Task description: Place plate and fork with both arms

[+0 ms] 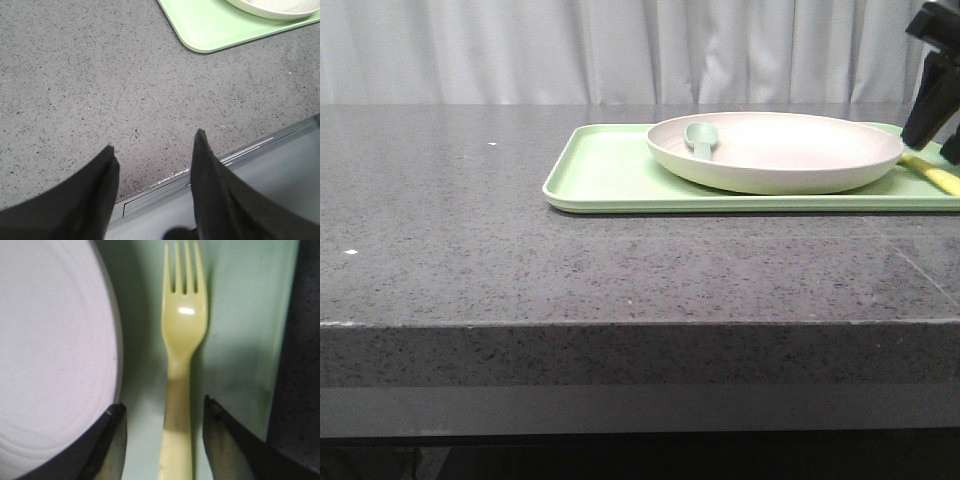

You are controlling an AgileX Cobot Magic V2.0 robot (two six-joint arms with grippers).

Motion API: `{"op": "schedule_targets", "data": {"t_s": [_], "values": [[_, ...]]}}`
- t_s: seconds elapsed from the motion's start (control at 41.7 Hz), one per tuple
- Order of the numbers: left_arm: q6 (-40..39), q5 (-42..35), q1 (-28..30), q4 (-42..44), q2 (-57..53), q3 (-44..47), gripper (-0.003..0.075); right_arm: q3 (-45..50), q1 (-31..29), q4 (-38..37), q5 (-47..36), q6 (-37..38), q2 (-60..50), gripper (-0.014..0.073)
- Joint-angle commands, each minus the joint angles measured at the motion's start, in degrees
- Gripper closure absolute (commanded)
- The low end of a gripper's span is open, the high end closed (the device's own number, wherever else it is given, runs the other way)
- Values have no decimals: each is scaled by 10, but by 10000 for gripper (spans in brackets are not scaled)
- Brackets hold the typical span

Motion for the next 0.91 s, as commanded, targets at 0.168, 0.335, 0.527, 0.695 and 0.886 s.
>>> {"op": "schedule_targets", "data": {"t_s": [0.168,0.335,0.527,0.695,0.886], "values": [[2,-32,0,-14,-2,-14,383,-13,2,7,36,-5,-129,201],[2,-32,0,-14,-2,-14,383,15,44,-3,34,-5,-213,203],[2,-32,0,-14,-2,-14,383,84,117,-84,24,45,-330,203],[2,-32,0,-14,-2,-14,383,166,149,-167,9,95,-443,203],[2,-32,0,-14,-2,-14,383,268,149,-210,-8,120,-565,203]]}}
